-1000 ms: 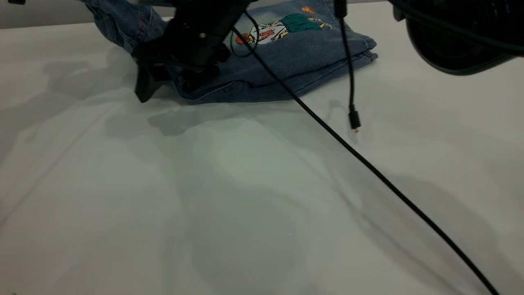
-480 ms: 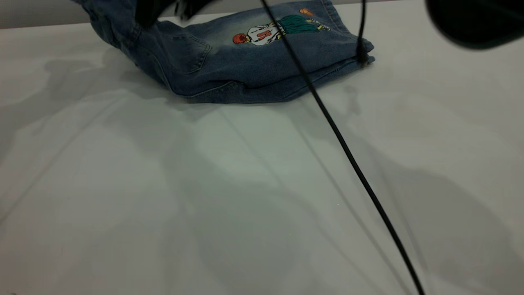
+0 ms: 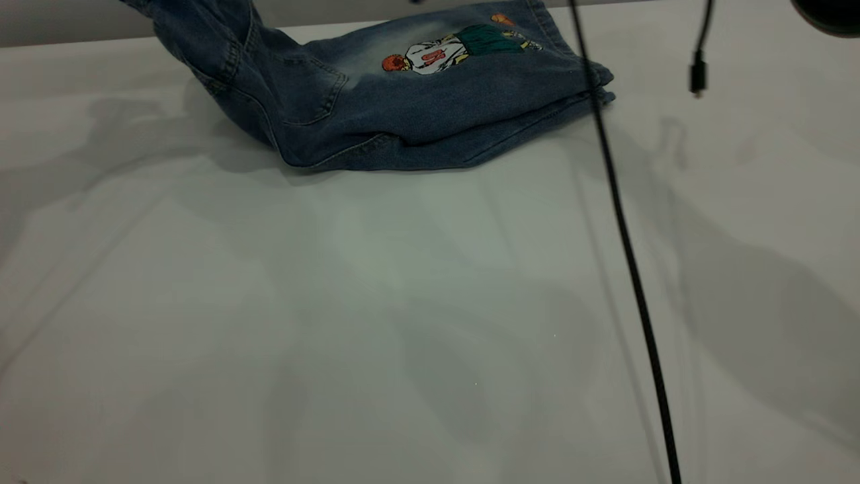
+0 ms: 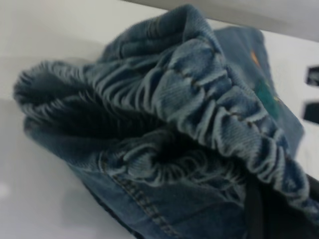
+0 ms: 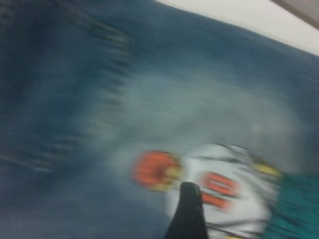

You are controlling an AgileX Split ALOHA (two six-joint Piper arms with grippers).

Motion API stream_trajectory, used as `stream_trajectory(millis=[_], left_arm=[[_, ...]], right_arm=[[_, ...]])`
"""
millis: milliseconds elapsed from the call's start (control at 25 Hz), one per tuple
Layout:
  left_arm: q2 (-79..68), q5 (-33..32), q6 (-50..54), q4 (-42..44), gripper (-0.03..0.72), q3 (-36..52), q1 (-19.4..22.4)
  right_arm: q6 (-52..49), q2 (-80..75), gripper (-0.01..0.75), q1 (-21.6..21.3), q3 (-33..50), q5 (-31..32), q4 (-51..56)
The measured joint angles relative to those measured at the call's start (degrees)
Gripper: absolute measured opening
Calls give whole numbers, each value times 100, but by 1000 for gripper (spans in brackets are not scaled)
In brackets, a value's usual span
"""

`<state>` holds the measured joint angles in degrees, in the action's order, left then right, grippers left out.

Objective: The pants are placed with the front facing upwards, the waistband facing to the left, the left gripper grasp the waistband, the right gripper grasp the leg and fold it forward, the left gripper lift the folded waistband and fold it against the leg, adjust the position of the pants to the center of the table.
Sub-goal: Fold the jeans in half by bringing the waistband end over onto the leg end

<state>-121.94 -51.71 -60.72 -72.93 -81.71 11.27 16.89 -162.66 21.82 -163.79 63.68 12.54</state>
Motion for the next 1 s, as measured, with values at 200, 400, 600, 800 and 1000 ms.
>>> stream_trajectory(millis=[200, 400, 600, 800, 1000], left_arm=[[0, -513, 32, 6, 76, -310, -58], [0, -868, 246, 6, 76, -816, -258], [-6, -888, 625, 473, 76, -1317, -480], [-18, -648, 756, 600, 76, -1727, -621], [-18, -568, 795, 599, 76, -1911, -730]], right_arm=[[-86, -207, 526, -274, 72, -17, -256], [-83, -476, 526, -287, 183, -63, -296], [-171, -704, 526, -287, 183, 59, -274], [-169, -686, 526, -231, 177, 386, 132], [-169, -654, 526, 62, 182, 550, 316]])
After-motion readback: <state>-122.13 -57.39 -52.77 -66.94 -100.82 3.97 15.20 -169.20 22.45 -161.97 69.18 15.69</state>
